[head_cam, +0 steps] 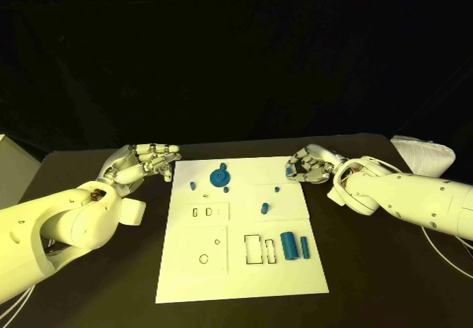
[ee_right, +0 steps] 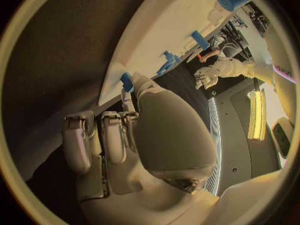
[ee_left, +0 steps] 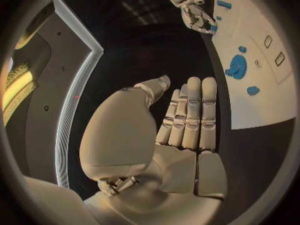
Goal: Assemble the parts on the task board
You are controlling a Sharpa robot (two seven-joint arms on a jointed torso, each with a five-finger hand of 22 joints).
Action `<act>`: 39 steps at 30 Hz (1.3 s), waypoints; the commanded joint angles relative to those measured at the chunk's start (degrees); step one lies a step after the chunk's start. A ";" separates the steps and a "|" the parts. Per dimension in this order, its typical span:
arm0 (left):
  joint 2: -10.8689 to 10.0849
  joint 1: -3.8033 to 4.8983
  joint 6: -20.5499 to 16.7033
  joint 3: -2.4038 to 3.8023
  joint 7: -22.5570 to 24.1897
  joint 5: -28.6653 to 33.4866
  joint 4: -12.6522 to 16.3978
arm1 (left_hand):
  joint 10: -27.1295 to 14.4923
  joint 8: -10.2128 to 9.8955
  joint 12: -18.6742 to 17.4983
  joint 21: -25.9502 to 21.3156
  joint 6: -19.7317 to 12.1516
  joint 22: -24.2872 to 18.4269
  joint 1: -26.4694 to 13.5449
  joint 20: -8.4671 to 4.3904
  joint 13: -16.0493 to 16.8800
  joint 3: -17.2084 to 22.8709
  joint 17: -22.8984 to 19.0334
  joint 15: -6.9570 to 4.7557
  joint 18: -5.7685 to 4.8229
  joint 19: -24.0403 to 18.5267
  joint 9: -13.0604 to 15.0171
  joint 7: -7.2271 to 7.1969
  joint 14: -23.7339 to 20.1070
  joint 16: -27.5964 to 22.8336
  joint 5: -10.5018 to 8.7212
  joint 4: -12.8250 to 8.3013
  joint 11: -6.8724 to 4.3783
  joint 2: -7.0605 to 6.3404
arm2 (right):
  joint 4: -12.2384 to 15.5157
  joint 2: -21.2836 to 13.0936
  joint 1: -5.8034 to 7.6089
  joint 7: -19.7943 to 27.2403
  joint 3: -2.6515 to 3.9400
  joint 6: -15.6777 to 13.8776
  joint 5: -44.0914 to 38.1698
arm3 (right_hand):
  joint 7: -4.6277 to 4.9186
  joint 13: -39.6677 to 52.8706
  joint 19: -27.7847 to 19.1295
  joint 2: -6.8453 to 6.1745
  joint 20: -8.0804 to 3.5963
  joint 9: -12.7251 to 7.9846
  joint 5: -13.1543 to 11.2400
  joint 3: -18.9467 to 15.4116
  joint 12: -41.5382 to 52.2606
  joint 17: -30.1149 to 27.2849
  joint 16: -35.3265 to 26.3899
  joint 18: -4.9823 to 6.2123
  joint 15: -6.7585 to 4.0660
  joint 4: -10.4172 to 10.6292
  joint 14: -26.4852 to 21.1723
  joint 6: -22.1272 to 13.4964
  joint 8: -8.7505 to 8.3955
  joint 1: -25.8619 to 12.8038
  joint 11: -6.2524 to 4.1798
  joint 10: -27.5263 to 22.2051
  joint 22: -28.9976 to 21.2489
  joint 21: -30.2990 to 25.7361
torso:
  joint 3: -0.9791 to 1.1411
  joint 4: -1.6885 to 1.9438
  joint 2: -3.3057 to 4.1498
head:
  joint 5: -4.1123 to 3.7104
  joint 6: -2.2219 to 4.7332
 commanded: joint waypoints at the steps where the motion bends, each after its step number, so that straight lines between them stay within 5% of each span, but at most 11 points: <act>1: 0.03 0.04 1.12 0.04 0.40 -0.15 0.18 | -0.31 -0.04 -0.09 -0.25 -0.39 -0.05 -0.31 -0.03 -0.09 0.16 -0.09 -0.02 0.44 -0.42 0.09 0.09 0.07 -0.09 -0.36 -0.17 0.10 0.25 | -0.14 0.15 -0.06 -0.61 -0.01 -0.46 -0.48 | -0.06 11.74 6.00 0.12 -0.53 0.08 -0.34 0.27 0.23 9.10 0.00 -0.82 -0.41 0.05 4.80 0.40 0.21 -0.08 -0.35 2.73 15.06 0.32 | 0.00 0.01 0.00 | -0.03 -0.04; 8: 0.01 0.04 1.14 0.04 0.34 -0.15 0.20 | -0.31 -0.04 -0.09 -0.25 -0.39 -0.05 -0.31 -0.03 -0.09 0.16 -0.09 -0.02 0.44 -0.42 0.09 0.09 0.07 -0.09 -0.36 -0.17 0.10 0.25 | -0.09 0.29 -0.14 -0.91 -0.01 -1.73 -1.02 | -0.35 11.88 6.00 0.23 -0.81 0.15 -0.41 1.33 0.36 9.26 0.04 -0.82 -0.68 -0.22 4.84 0.85 0.73 0.43 -0.64 2.88 15.06 0.32 | 0.03 -0.06 -0.02 | 0.01 -0.11; 21: 0.05 0.04 0.93 0.04 -0.03 -0.37 0.17 | 0.98 0.22 0.56 0.00 -0.04 -0.08 -0.61 -0.07 0.22 0.15 -0.05 -0.19 0.49 -0.12 0.32 0.03 0.95 0.51 -0.35 -0.26 -0.15 0.55 | 2.07 0.10 -0.20 -1.73 0.01 -7.11 -4.93 | -2.51 13.62 6.00 0.72 -2.38 1.53 -1.25 6.71 2.21 9.88 0.18 -0.82 -2.37 -1.91 5.01 4.31 5.06 0.50 -2.58 4.59 15.06 0.32 | 0.05 -0.11 -0.09 | -0.01 -0.05; 32: 0.60 0.04 0.20 0.03 -1.67 -1.81 -0.69 | 5.27 2.02 5.59 7.71 1.06 10.23 -2.09 -1.13 3.31 -1.91 2.89 -1.40 -1.42 7.96 1.46 -0.73 4.67 7.39 -0.30 -0.32 -1.62 1.51 | 8.34 -0.49 2.43 -8.32 0.11 -10.90 -6.50 | -2.62 13.45 6.00 0.30 -2.62 1.73 -1.80 7.69 1.99 10.94 0.50 -0.82 -2.53 -1.91 5.24 3.88 5.77 -0.88 -2.71 4.45 15.06 0.32 | -0.12 -0.51 -0.67 | 0.33 0.07; 39: 1.51 0.04 -0.15 0.03 -2.57 -2.20 -1.82 | 5.11 3.05 10.52 11.40 0.94 15.39 -2.31 -1.76 7.16 -3.11 11.44 -2.05 -2.37 11.48 2.02 -1.32 8.83 15.96 -0.29 -0.50 -2.37 1.98 | 13.43 1.64 3.77 -14.07 0.13 -11.96 -6.79 | -2.62 13.32 6.00 0.17 -2.67 1.81 -2.36 8.10 1.83 10.99 0.51 -0.82 -2.54 -1.63 5.26 3.52 6.13 -2.03 -2.71 4.35 15.06 0.32 | -0.37 -0.78 -1.34 | 0.92 -0.11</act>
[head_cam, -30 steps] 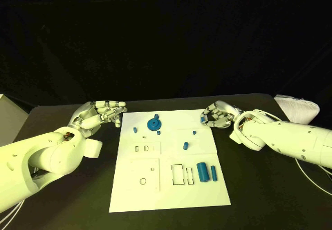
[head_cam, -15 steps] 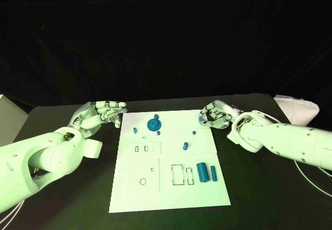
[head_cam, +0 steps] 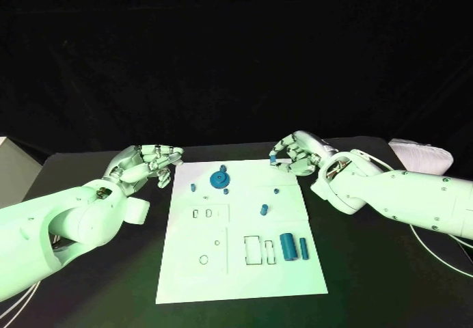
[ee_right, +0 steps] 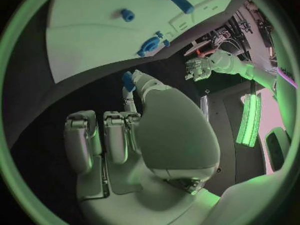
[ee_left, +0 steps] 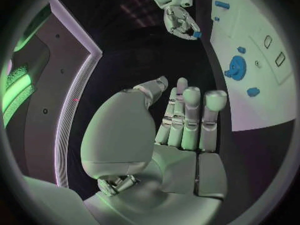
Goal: Assemble the parts on the task board
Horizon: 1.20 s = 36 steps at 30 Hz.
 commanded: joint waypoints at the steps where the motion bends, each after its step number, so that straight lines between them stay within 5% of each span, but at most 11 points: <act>1: 0.57 0.05 -0.19 0.04 -1.07 -0.96 -0.52 | -0.29 0.37 1.07 0.54 0.01 0.76 -0.34 0.04 0.88 -0.38 1.31 -0.13 -0.52 0.59 0.12 -0.38 0.58 1.30 -0.29 -0.01 -0.33 0.33 | 2.19 1.65 0.22 -6.27 0.00 -1.93 -1.48 | -1.06 13.34 6.09 -0.05 -0.50 1.56 -0.08 0.39 -0.20 10.98 0.22 -0.82 -0.32 0.02 5.08 0.71 2.16 -0.74 -0.46 4.54 15.09 0.32 | -0.22 -0.17 -0.60 | 0.52 -0.33; 7: 1.52 0.05 -1.77 0.03 -3.29 -1.92 -1.39 | -2.71 1.69 8.07 2.34 -0.84 3.09 -1.41 -0.25 6.38 -1.63 7.80 -0.35 -0.96 2.00 0.78 -0.58 3.64 7.32 -0.28 0.96 -0.63 0.55 | 5.43 5.46 -0.03 -12.83 -0.05 -3.10 -0.13 | -1.07 13.08 6.09 0.13 -0.51 1.58 0.26 0.79 -0.51 10.71 0.13 -0.82 -0.33 0.04 5.02 0.44 2.28 -1.03 -0.47 4.31 15.09 0.32 | -0.63 -0.04 -1.06 | 1.19 -0.93; 15: 2.19 0.04 -2.55 -0.01 -6.08 -3.78 -1.69 | -8.77 7.69 28.18 7.86 -2.80 12.39 -1.72 -0.70 20.28 -2.99 25.91 -0.91 -2.75 8.46 3.53 -1.36 12.83 22.55 -0.28 3.75 -1.32 0.97 | 7.28 10.89 -1.71 -18.83 -0.27 -3.96 -2.35 | -0.99 12.96 6.09 -0.05 -0.52 1.61 0.60 1.01 -0.66 10.55 0.07 -0.82 -0.32 0.00 4.98 0.15 2.42 -1.44 -0.42 4.20 15.09 0.32 | -0.94 -0.28 -1.33 | 2.83 -1.56; 20: 2.33 0.05 -2.64 -0.03 -7.00 -4.53 -1.49 | -9.57 8.53 30.71 8.35 -3.55 13.13 -1.64 -0.73 21.83 -2.98 26.96 -0.91 -2.89 8.98 4.08 -1.36 13.33 23.36 -0.27 4.19 -1.28 0.90 | 6.70 13.44 -3.38 -20.36 -0.47 -3.64 -6.08 | -0.98 12.87 6.09 -0.17 -0.52 1.62 0.62 1.02 -0.77 10.48 0.04 -0.82 -0.31 -0.03 4.96 0.08 2.45 -1.54 -0.41 4.13 15.09 0.32 | -1.08 -0.21 -1.34 | 3.08 -1.74; 36: 2.10 0.05 -1.96 -0.06 -8.10 -5.34 -0.89 | -9.99 8.67 31.64 8.45 -4.34 13.27 -1.40 -0.68 22.37 -2.84 27.40 -0.82 -2.92 9.04 4.21 -1.21 13.51 23.66 -0.25 4.27 -1.17 0.81 | 5.59 16.82 -7.33 -24.08 -0.75 -2.58 -18.89 | -0.86 12.91 6.09 -1.37 -0.44 1.71 -0.33 0.92 -0.76 10.74 0.11 -0.82 -0.20 0.21 5.02 -0.37 3.01 -3.34 -0.28 4.16 15.09 0.32 | -0.87 -0.32 -1.23 | 3.69 -2.12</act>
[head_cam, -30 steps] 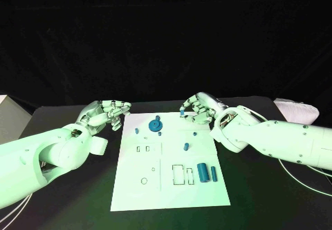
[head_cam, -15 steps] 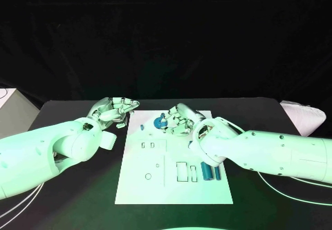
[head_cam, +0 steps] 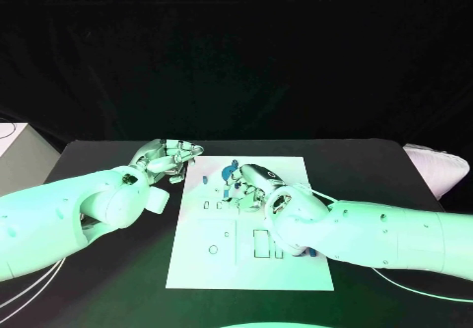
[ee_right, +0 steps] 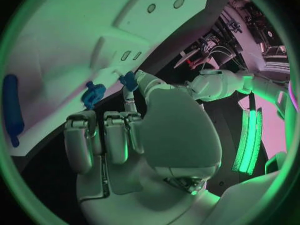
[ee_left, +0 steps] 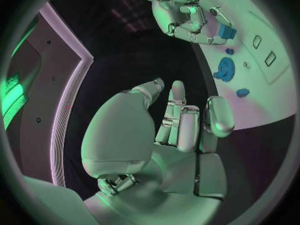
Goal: Assemble the parts on the task board
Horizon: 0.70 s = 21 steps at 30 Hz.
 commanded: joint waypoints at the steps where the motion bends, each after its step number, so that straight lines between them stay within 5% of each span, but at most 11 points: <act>1: 0.03 0.05 0.48 0.03 -0.62 -0.82 0.24 | -0.39 0.32 0.11 0.20 -0.33 0.04 -0.20 0.09 0.05 -0.04 2.71 0.13 -1.16 0.35 0.10 -0.10 0.46 0.33 -0.25 0.30 -0.02 -0.09 | -0.24 0.49 -0.50 -2.29 -0.03 0.42 -6.28 | -0.43 12.88 5.90 0.05 -0.25 1.71 -0.25 0.06 -0.15 10.75 0.13 -0.82 -0.21 0.28 5.02 0.00 0.03 -0.73 -0.29 4.16 15.06 0.32 | 0.12 -0.11 0.05 | 0.09 -0.29; 21: 0.10 0.04 1.46 0.01 -1.10 -1.58 0.17 | -0.60 0.48 0.74 0.35 -0.73 0.32 -0.16 0.13 0.38 -0.01 3.86 0.20 -1.21 0.51 0.21 -0.01 1.06 1.08 -0.26 0.41 0.06 -0.19 | -1.51 1.64 -3.27 -2.60 -0.13 0.57 -9.39 | -0.44 12.91 5.90 -0.14 -0.24 1.72 -0.32 0.00 -0.12 10.71 0.11 -0.82 -0.20 0.41 5.02 -0.05 0.16 -1.13 -0.29 4.19 15.06 0.32 | 0.07 0.00 -0.02 | 0.38 -2.13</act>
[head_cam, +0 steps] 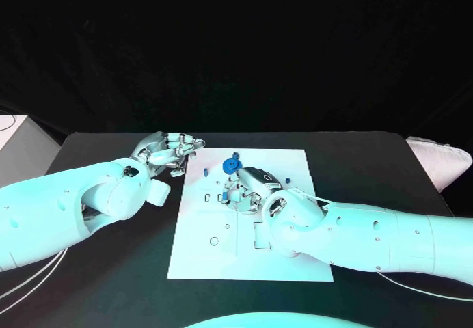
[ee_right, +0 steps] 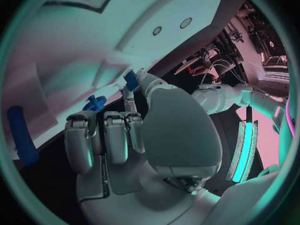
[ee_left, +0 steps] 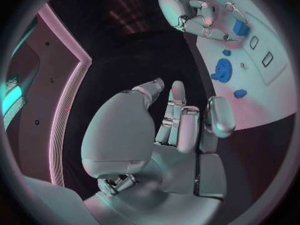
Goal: Assemble the parts on the task board
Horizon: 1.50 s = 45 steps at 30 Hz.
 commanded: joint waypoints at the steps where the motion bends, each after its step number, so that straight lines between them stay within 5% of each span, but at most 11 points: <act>1: 0.08 0.05 1.34 0.03 -0.03 -0.54 0.11 | -0.39 0.24 0.19 0.35 -0.32 0.05 -0.16 -0.07 0.05 -0.01 3.87 -0.01 -0.31 0.31 0.05 0.00 0.85 0.19 -0.26 0.41 -0.15 -0.19 | -0.36 0.10 -0.17 -0.36 0.00 0.55 -2.36 | -0.39 12.93 5.90 0.09 -0.24 1.26 -0.21 0.01 -0.12 10.71 0.12 -0.82 -0.21 0.41 5.01 -0.07 0.16 -0.30 -0.29 4.19 15.08 0.32 | -0.04 0.04 -0.05 | 0.07 -0.26; 45: -0.17 0.04 2.23 0.01 -0.41 -0.64 0.08 | -0.93 0.36 0.54 0.46 -0.80 0.22 -0.05 0.00 0.22 0.06 4.26 0.07 -0.34 0.42 0.15 0.11 1.08 0.50 -0.28 0.51 -0.06 -0.29 | -2.43 1.10 -0.74 0.28 -0.06 1.82 -3.76 | -0.13 12.30 5.90 -0.84 -0.17 1.14 -0.63 -0.31 -0.90 10.62 0.08 -0.82 -0.10 0.53 4.99 -0.93 0.19 -1.09 -0.11 3.61 15.08 0.32 | -0.04 -0.03 -0.07 | 0.29 -1.04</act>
